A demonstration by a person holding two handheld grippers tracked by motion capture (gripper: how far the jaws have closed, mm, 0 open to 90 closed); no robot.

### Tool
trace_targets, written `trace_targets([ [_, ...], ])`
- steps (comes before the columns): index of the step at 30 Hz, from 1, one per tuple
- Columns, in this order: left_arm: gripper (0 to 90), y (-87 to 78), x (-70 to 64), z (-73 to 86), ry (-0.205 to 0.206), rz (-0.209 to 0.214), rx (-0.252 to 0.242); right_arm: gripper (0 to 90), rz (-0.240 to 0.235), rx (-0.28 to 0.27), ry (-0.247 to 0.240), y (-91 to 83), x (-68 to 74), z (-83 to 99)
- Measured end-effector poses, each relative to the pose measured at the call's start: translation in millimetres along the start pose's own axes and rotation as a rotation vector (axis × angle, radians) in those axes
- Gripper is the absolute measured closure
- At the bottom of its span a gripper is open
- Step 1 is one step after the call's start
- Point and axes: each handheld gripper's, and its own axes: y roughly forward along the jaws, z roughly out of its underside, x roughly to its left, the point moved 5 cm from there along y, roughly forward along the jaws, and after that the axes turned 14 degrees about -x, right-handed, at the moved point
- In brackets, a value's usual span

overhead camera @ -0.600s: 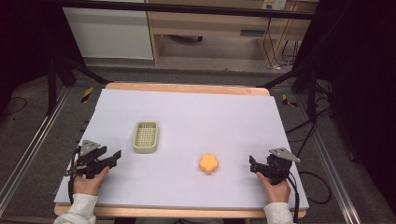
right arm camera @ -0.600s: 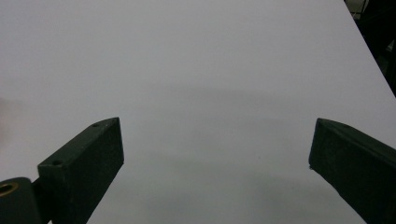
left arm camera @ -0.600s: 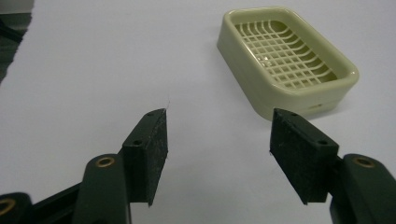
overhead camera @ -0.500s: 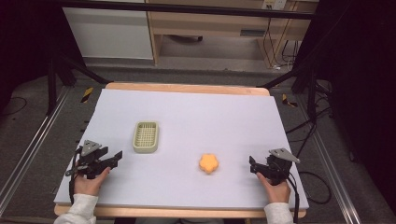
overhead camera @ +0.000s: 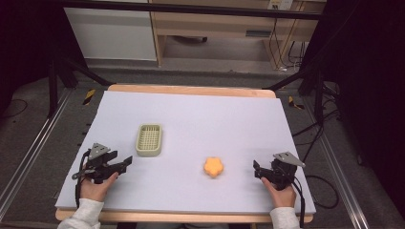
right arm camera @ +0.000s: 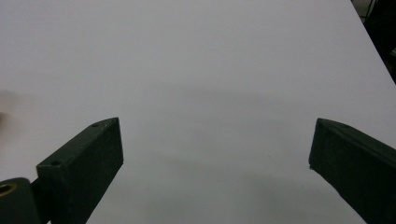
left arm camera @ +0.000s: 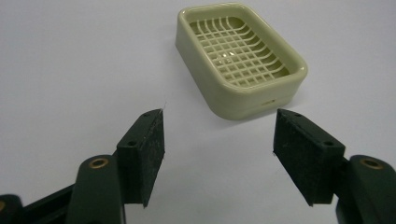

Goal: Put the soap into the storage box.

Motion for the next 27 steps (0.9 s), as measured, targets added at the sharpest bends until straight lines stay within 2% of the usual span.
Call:
trace_targets([
  [9, 31.0, 1.7, -12.0, -3.2, 0.016, 0.04, 0.002, 3.7, -0.013, -0.007, 0.011, -0.4, 0.6, -1.1],
  [19, 29.9, 8.3, -28.4, -6.6, 0.053, 0.08, 0.012, 3.8, -0.006, -0.008, 0.009, -0.3, 0.9, -1.7],
  [27, 28.8, 9.0, -39.4, -17.9, 0.087, 0.097, 0.003, 4.0, -0.001, -0.006, 0.01, 0.4, 0.8, -1.7],
])
